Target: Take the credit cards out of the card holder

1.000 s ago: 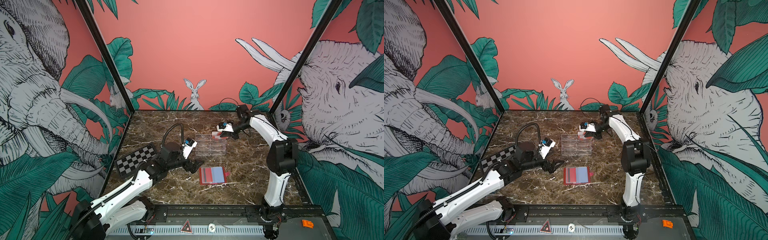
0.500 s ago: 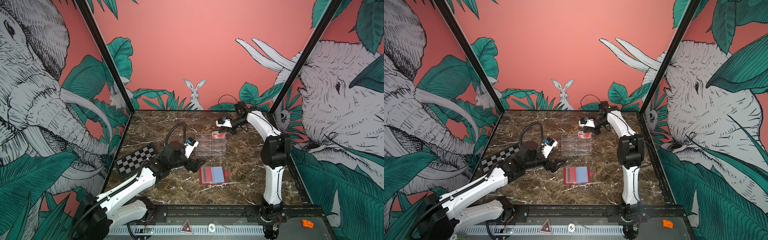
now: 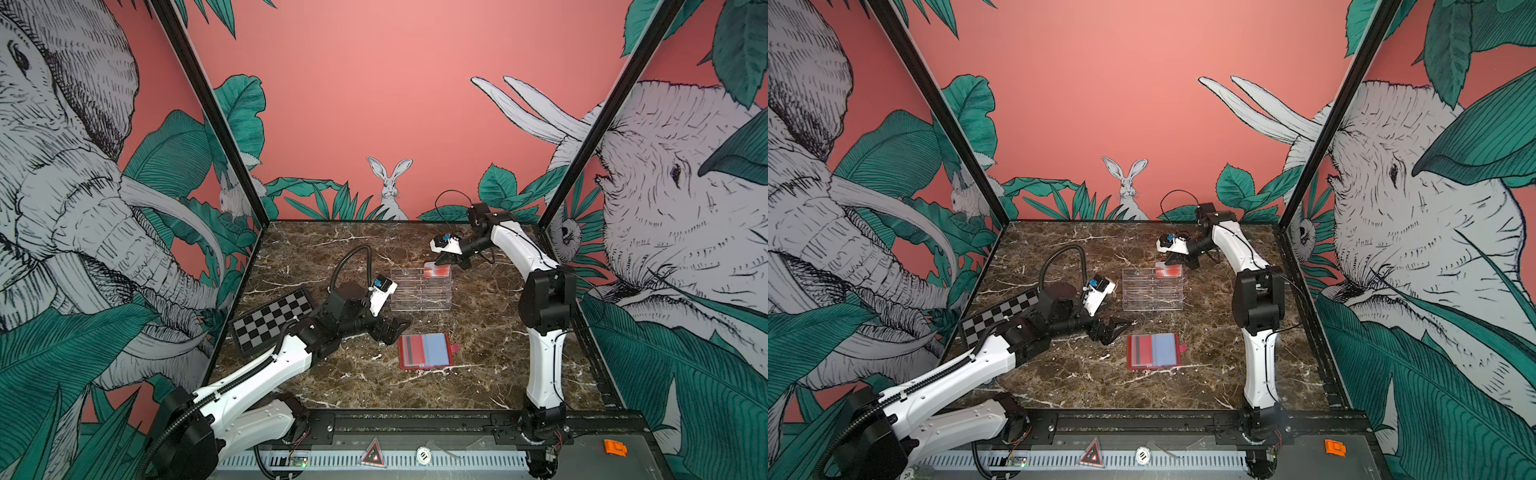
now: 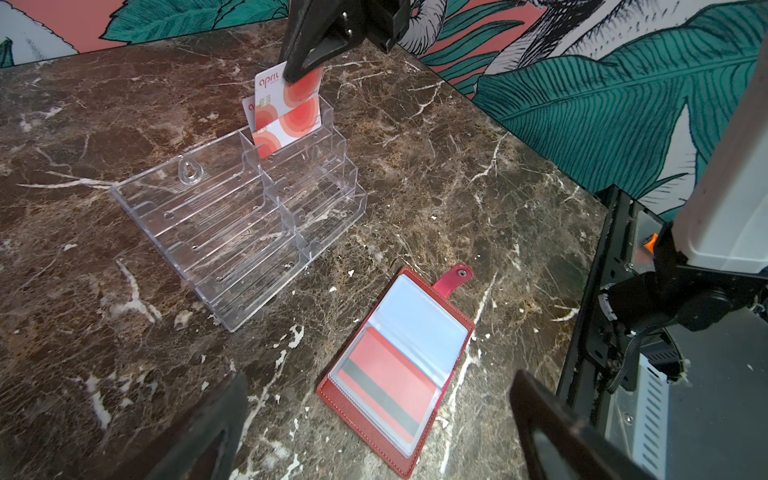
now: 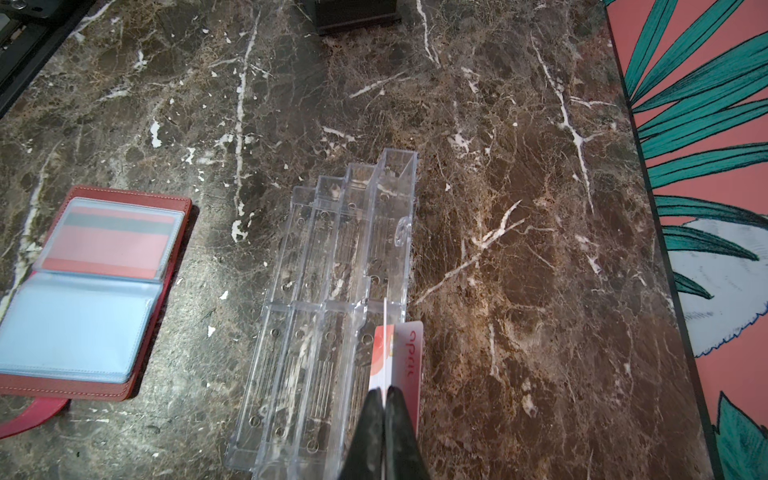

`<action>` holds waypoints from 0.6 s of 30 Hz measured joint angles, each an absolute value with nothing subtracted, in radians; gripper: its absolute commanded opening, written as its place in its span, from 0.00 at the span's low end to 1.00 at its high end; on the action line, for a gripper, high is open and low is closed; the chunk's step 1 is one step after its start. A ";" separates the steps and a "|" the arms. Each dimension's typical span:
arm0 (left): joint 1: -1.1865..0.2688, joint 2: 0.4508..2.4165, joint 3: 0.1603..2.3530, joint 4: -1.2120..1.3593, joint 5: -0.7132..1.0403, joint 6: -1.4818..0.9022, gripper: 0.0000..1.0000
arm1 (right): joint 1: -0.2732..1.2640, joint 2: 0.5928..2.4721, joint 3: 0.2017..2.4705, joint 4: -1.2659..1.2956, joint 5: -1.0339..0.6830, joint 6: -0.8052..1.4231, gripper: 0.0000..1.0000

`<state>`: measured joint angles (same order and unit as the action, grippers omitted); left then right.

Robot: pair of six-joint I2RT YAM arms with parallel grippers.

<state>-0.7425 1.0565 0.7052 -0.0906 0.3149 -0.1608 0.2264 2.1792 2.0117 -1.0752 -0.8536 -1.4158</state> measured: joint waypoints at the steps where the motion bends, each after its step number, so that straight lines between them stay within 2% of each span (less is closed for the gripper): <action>1: -0.743 1.056 0.705 -0.091 0.315 -0.161 0.99 | 0.226 2.181 2.012 -1.076 -0.854 -1.415 0.00; 18: -0.743 1.068 0.705 -0.091 0.318 -0.161 0.99 | 0.226 2.206 2.012 -1.076 -0.853 -1.387 0.00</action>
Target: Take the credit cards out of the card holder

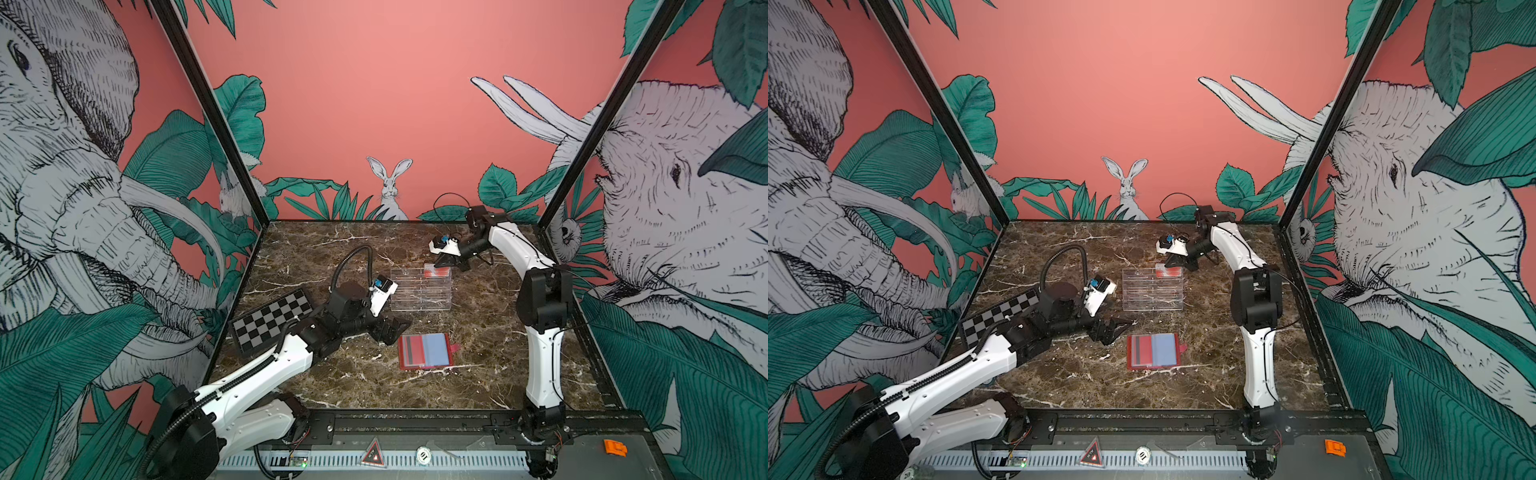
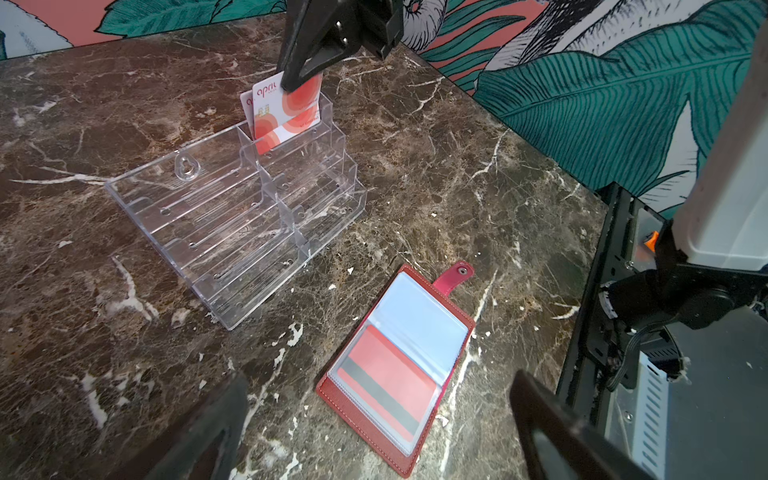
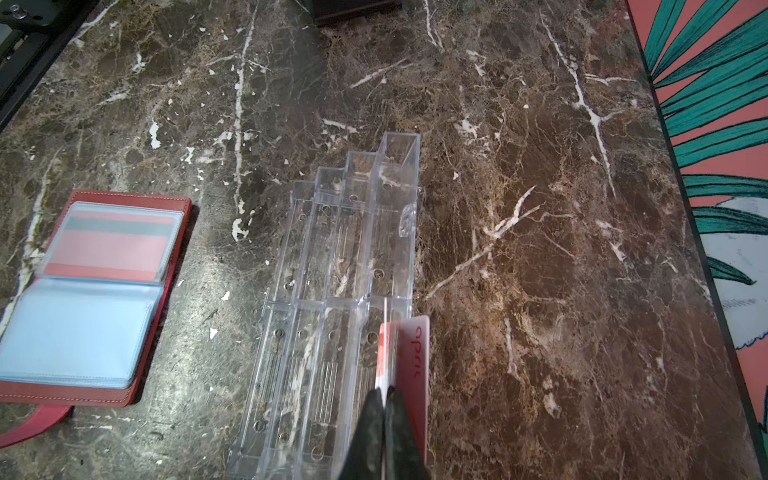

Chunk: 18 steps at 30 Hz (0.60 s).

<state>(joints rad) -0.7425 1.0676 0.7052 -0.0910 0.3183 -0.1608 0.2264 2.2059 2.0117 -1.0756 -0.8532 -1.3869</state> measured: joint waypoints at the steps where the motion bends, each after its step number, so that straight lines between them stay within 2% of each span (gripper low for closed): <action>1: -0.743 1.069 0.705 -0.091 0.319 -0.161 0.99 | 0.226 2.206 2.012 -1.075 -0.853 -1.385 0.00; 17: -0.743 1.080 0.705 -0.091 0.323 -0.161 0.99 | 0.226 2.207 1.991 -1.068 -0.849 -1.344 0.00; 18: -0.743 1.080 0.705 -0.091 0.323 -0.161 0.99 | 0.226 2.207 1.991 -1.066 -0.849 -1.338 0.03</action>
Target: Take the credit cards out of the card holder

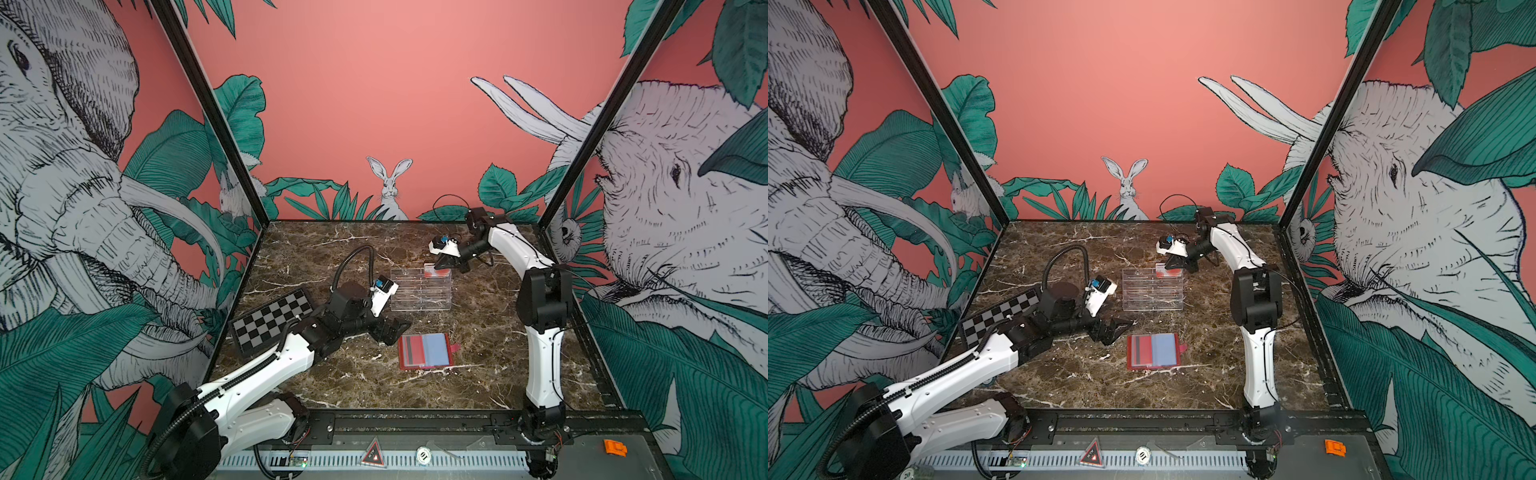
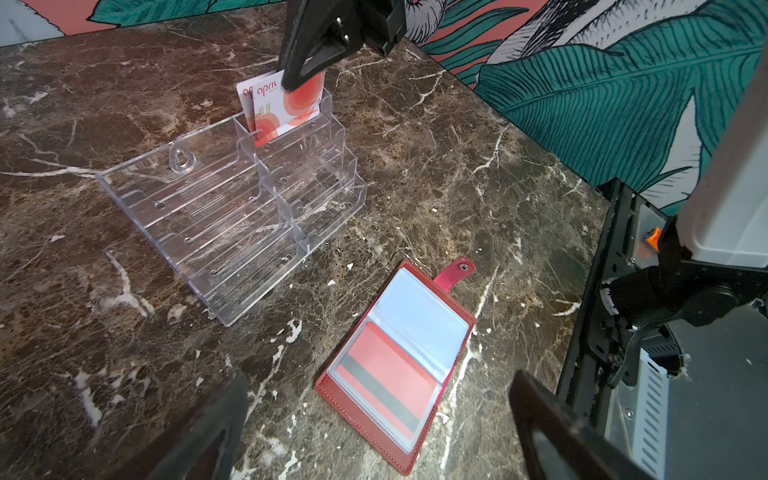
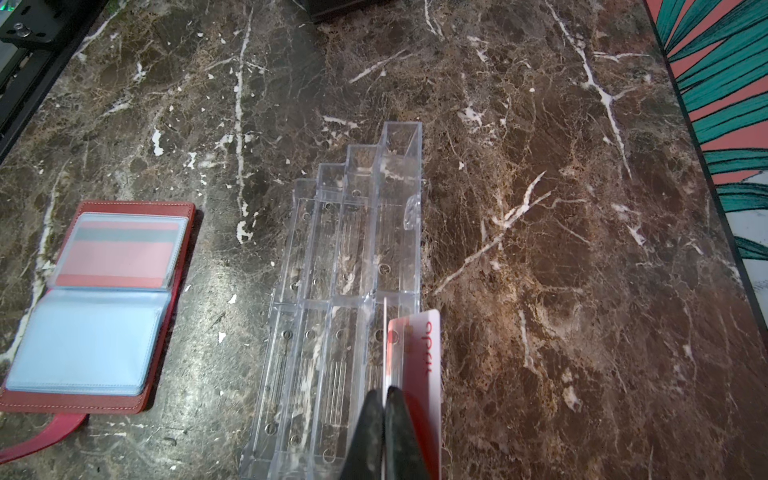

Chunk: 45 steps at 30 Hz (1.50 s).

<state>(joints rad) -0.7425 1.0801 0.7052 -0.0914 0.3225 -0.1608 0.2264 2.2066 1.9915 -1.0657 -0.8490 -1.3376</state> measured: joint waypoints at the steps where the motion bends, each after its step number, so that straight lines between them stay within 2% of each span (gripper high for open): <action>1: -0.743 1.080 0.705 -0.091 0.323 -0.161 0.99 | 0.226 2.207 1.991 -1.063 -0.849 -1.334 0.05; 9: -0.743 1.080 0.705 -0.092 0.324 -0.161 0.98 | 0.226 2.207 1.990 -1.051 -0.848 -1.305 0.13; 20: -0.743 1.080 0.705 -0.092 0.323 -0.183 0.98 | 0.226 2.205 1.990 -1.028 -0.842 -1.274 0.18; 24: -0.743 1.078 0.700 -0.089 0.308 -0.215 0.98 | 0.226 2.196 1.990 -1.015 -0.821 -1.260 0.23; 29: -0.743 1.061 0.648 -0.064 0.266 -0.293 0.98 | 0.226 2.130 1.956 -0.968 -0.781 -1.229 0.36; 36: -0.743 1.021 0.543 -0.011 0.198 -0.435 0.99 | 0.226 1.892 1.749 -0.752 -0.733 -1.118 0.50; 40: -0.743 1.013 0.505 0.013 0.167 -0.519 0.99 | 0.226 1.736 1.528 -0.470 -0.683 -0.930 0.69; 45: -0.743 1.055 0.502 0.034 0.166 -0.599 0.99 | 0.226 1.597 1.272 -0.126 -0.585 -0.593 0.80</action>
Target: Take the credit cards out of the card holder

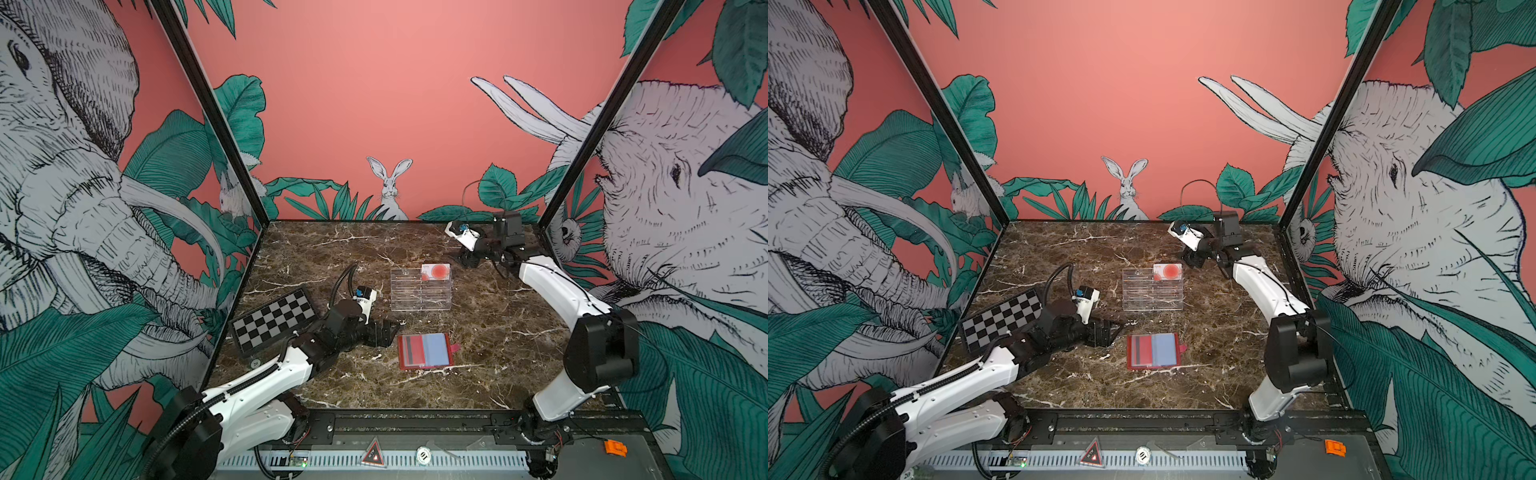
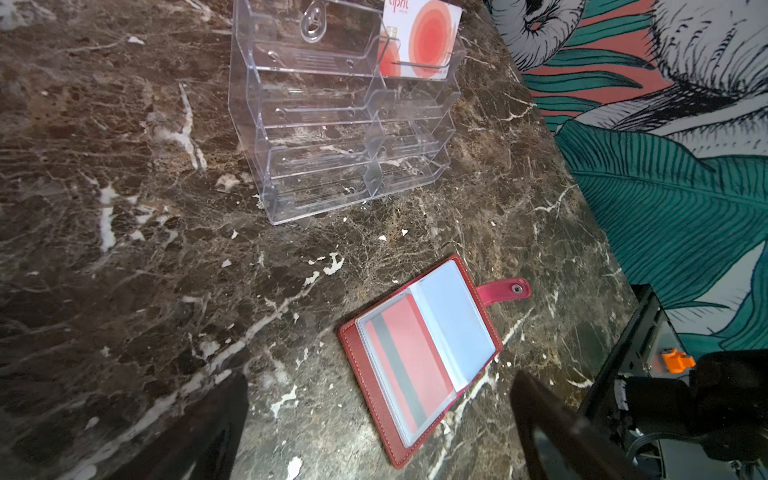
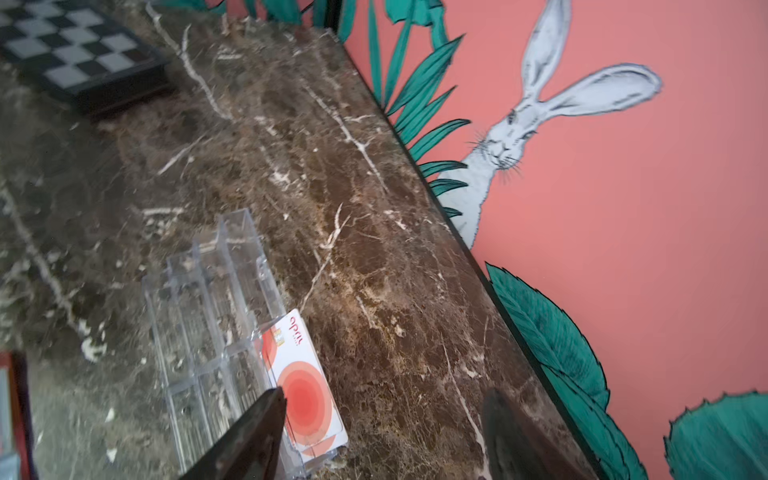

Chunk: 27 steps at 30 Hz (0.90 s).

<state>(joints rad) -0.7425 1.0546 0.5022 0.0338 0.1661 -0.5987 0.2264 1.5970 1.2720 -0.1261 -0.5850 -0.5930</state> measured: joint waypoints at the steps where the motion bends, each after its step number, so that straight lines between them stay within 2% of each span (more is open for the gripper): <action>1: -0.743 1.073 0.502 0.036 0.168 -0.614 0.99 | 0.226 1.573 1.235 -0.075 -0.574 -0.511 0.83; 3: -0.743 1.109 0.503 0.036 0.173 -0.638 0.99 | 0.226 1.534 1.185 -0.008 -0.554 -0.381 0.96; 4: -0.743 1.129 0.503 0.036 0.177 -0.651 0.99 | 0.226 1.515 1.168 0.013 -0.549 -0.315 0.98; 12: -0.743 1.203 0.503 0.080 0.233 -0.727 0.98 | 0.226 1.346 1.003 0.144 -0.561 0.020 0.98; 19: -0.743 1.171 0.472 0.128 0.254 -0.751 0.98 | 0.226 1.228 0.896 0.161 -0.556 0.193 0.98; 27: -0.743 1.136 0.430 0.133 0.254 -0.765 0.98 | 0.226 1.198 0.837 0.161 -0.553 0.320 0.98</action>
<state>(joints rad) -0.7425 1.1362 0.4297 0.1333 0.2539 -0.7650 0.2260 1.1984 0.8371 0.1612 -0.5529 0.3199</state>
